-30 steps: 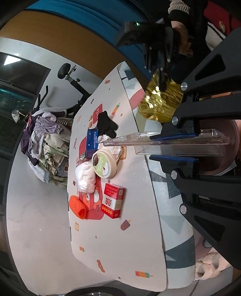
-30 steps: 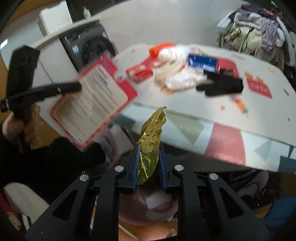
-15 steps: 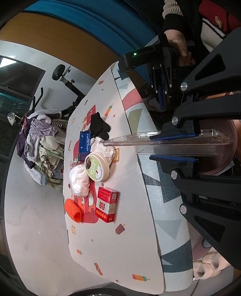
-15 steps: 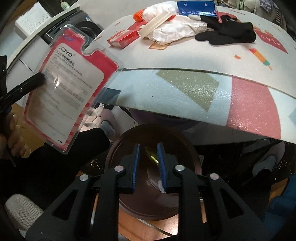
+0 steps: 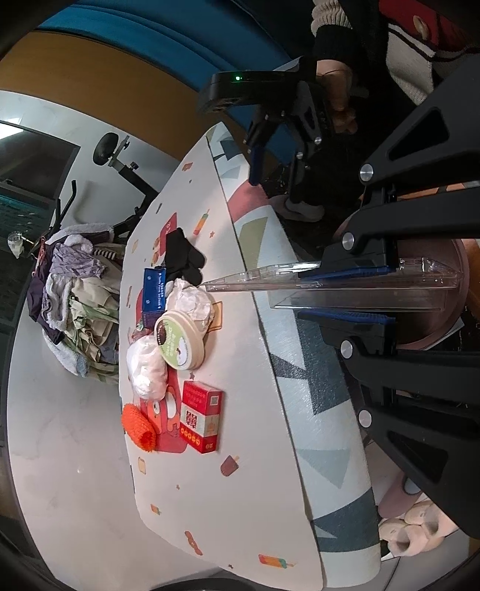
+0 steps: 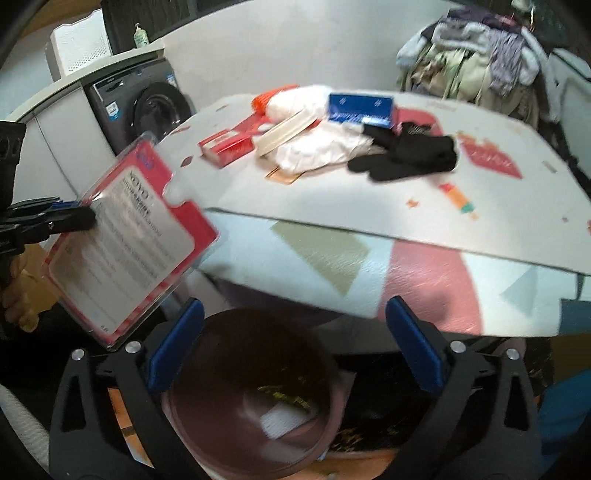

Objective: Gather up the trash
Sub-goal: 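Drop the gold foil into the bin with the right tool while the left tool holds the packaging, then lower the clear plastic packaging into the bin and open the left tool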

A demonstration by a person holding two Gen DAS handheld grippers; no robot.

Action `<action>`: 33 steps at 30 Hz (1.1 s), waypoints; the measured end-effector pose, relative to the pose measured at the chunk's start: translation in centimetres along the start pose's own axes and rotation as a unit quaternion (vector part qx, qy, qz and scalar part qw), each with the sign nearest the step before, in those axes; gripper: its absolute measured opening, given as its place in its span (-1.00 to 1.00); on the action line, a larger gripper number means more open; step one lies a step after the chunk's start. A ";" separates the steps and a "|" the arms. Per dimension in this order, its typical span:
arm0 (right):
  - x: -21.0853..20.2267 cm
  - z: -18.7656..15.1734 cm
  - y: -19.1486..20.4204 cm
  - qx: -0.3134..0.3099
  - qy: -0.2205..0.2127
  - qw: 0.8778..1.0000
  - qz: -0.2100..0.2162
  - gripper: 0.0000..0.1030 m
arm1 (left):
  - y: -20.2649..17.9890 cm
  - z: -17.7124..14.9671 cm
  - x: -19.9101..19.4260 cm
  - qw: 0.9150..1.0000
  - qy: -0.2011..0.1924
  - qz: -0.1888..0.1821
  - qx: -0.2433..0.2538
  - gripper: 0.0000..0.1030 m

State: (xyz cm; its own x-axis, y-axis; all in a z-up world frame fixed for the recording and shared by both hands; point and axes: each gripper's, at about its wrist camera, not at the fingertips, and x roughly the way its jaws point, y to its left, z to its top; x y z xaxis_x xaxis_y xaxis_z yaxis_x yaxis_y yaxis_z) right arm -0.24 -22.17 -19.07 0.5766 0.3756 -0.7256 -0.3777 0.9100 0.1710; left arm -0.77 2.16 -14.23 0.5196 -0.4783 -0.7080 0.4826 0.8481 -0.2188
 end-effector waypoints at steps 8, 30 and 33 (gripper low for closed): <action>0.5 -1.5 -1.3 0.009 -0.006 1.000 -0.026 0.89 | -0.4 -0.8 1.2 1.000 0.016 -0.003 0.007 -0.71; 0.6 -1.8 -2.2 0.036 -0.015 0.998 -0.040 0.89 | -2.8 -6.0 11.2 0.978 0.161 0.007 0.133 -0.71; 0.7 -1.8 -2.3 0.039 -0.012 0.998 -0.041 0.89 | -2.8 -6.4 12.6 0.975 0.172 0.008 0.138 -0.71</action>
State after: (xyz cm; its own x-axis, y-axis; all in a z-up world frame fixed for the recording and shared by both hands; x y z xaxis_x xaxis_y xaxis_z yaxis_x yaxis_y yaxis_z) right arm -0.30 -24.34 -21.14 0.6213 0.3031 -0.7226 -0.2720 0.9482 0.1638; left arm -0.08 -4.84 -26.84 0.2839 -0.3212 -0.9034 0.6733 0.7376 -0.0507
